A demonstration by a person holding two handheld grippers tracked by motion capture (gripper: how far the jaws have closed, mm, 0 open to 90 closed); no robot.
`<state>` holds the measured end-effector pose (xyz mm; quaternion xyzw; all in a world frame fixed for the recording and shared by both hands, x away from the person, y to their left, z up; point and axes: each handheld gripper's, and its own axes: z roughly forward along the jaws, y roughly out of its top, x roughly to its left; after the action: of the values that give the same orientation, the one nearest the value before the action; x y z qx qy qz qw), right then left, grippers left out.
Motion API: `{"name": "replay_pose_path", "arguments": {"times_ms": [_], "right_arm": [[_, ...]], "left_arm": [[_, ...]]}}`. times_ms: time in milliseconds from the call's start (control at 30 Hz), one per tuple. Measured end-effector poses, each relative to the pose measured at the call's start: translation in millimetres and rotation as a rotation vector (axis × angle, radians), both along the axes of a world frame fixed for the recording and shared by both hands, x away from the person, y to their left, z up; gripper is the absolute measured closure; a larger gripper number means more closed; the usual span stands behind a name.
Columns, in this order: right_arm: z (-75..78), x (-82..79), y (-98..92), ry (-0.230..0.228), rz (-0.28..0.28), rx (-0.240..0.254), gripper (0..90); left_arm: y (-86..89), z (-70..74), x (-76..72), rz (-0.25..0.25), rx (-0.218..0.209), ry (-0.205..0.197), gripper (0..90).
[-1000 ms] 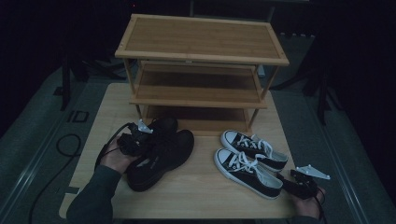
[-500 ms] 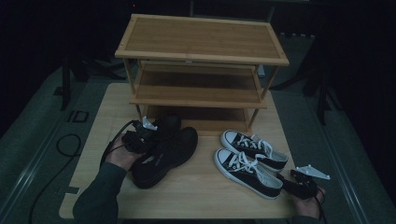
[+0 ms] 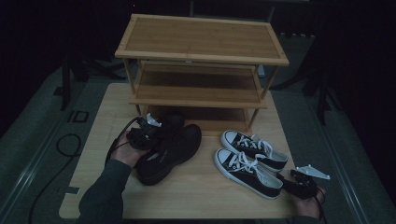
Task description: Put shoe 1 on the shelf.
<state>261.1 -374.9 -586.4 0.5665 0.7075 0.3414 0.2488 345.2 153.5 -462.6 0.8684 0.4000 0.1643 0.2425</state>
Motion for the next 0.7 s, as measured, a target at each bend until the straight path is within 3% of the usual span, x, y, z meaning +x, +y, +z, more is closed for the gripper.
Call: {"name": "replay_pose_path", "arguments": {"times_ms": [700], "right_arm": [[0.0,0.0,0.0,0.000,0.000,0.000,34.1]], "left_arm": [[-21.3,-0.5,22.4,0.057,0.007,0.000,85.0]]}}
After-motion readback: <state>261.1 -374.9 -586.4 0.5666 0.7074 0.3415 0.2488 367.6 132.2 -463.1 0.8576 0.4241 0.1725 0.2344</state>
